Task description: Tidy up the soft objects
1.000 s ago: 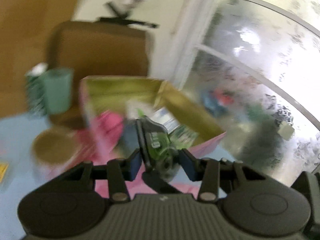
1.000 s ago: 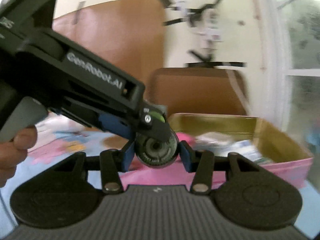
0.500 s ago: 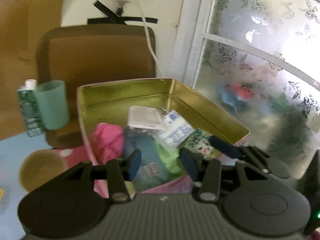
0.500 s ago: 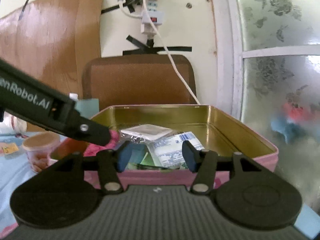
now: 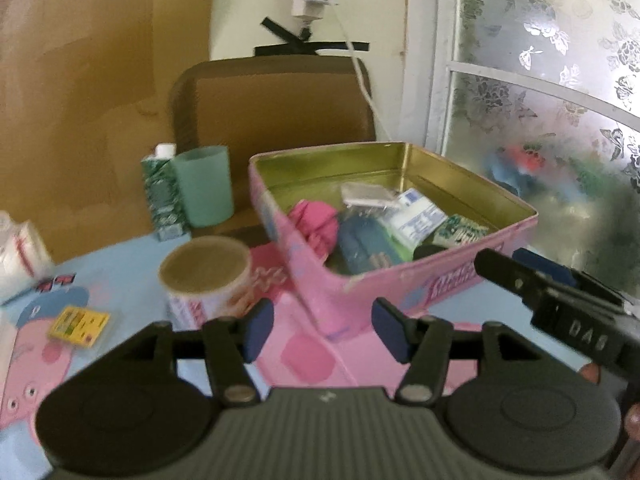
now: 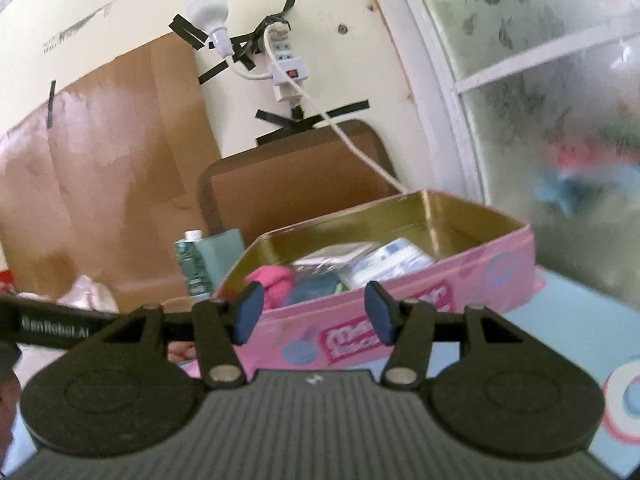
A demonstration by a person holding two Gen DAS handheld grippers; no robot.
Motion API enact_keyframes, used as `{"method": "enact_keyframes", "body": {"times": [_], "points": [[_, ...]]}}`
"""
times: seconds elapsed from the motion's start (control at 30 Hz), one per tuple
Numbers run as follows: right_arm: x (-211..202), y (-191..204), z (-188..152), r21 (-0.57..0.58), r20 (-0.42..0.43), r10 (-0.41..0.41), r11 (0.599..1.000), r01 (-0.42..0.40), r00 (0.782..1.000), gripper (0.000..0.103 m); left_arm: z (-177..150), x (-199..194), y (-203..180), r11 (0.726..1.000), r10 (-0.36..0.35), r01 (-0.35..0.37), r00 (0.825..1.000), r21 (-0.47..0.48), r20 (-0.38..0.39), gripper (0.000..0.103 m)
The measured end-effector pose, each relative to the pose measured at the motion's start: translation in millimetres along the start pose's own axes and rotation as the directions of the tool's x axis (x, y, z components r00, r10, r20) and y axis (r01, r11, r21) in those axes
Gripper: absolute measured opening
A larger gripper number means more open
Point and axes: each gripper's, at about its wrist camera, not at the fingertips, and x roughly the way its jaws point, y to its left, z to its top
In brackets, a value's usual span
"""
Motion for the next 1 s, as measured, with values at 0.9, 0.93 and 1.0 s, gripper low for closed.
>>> {"method": "enact_keyframes", "body": {"times": [0.9,0.93,1.0], "points": [[1,60,-18,-0.072,-0.117,0.083,0.993,-0.092,0.990,0.059,-42,-30,49,0.996,0.088,-0.088,0.996,-0.035,-0.005,0.067],[1,61,-18,-0.074,-0.117,0.083,0.993,-0.092,0.990,0.059,-43,-30,49,0.996,0.087,-0.087,0.996,-0.034,-0.006,0.067],[0,63,-18,-0.077,-0.116,0.083,0.993,-0.092,0.990,0.059,-44,-31,49,0.996,0.084,-0.084,0.996,-0.030,-0.007,0.067]]}}
